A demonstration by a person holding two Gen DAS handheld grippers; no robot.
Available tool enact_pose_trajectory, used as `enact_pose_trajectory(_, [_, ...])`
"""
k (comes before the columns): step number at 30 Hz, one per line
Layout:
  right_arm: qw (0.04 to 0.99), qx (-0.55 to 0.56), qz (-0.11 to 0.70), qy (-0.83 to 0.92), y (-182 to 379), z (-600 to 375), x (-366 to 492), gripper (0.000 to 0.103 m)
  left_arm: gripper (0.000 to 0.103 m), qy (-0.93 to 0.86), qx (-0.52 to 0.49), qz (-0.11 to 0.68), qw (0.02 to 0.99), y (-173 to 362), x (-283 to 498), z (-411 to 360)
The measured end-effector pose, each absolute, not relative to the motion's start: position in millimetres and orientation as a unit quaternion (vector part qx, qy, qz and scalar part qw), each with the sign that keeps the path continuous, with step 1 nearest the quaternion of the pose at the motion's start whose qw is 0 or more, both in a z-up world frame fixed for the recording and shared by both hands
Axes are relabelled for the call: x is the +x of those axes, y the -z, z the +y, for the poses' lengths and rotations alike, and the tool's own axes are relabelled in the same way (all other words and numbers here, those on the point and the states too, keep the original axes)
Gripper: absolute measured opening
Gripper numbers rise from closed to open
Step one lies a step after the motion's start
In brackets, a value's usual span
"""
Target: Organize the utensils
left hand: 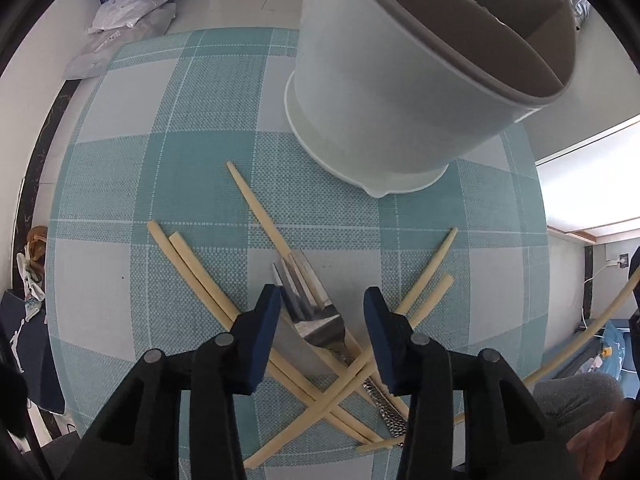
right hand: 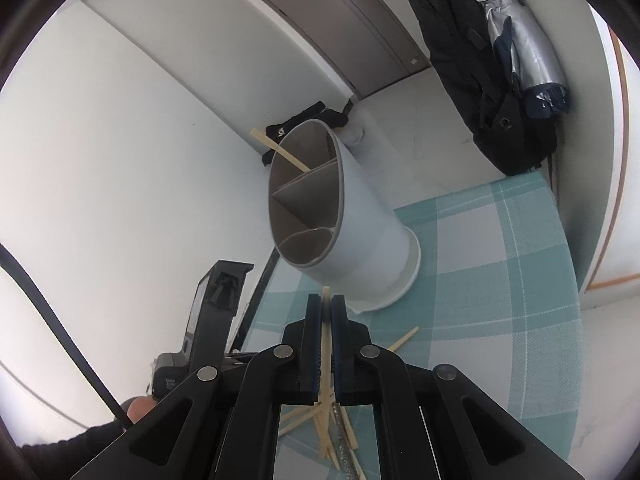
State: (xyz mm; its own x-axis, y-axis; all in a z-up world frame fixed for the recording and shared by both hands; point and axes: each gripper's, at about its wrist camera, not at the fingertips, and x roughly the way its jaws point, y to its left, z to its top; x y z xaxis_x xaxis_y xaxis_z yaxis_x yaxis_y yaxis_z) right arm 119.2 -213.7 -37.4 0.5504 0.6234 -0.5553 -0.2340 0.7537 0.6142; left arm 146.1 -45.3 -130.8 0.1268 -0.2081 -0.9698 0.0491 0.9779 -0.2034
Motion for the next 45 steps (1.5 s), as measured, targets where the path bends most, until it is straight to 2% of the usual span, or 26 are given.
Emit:
enact_pose_trajectory(3, [0.848,0.243,0.398,-0.252,36.2,-215.0,117.5,0.004,0.026,0.069,-0.063,0.655,0.750,132.2,143.2,-43.9])
enact_pose_trajectory(16, [0.850,0.241,0.398,-0.248,35.4,-215.9,114.1,0.004,0.017,0.067,-0.161,0.633,0.754,144.0,115.2,4.0])
enact_pose_trajectory(21, [0.849,0.238,0.402,-0.248,36.8,-213.1,114.5,0.004,0.003,0.070,-0.143,0.634,0.757,140.3,115.1,9.8])
enact_pose_trajectory(27, [0.850,0.231,0.402,-0.249,36.1,-208.9,113.3,0.004,0.000,0.060,-0.134,0.627,0.765,141.4,117.5,12.2])
enact_pose_trajectory(40, [0.859,0.219,0.392,-0.247,33.1,-206.5,109.2,0.004,0.000,0.051,-0.113,0.595,0.794,117.2,122.7,7.1])
enact_pose_trajectory(45, [0.860,0.220,0.389,-0.246,31.5,-207.6,107.2,0.004,0.002,0.049,-0.143,0.594,0.790,108.4,123.7,4.3])
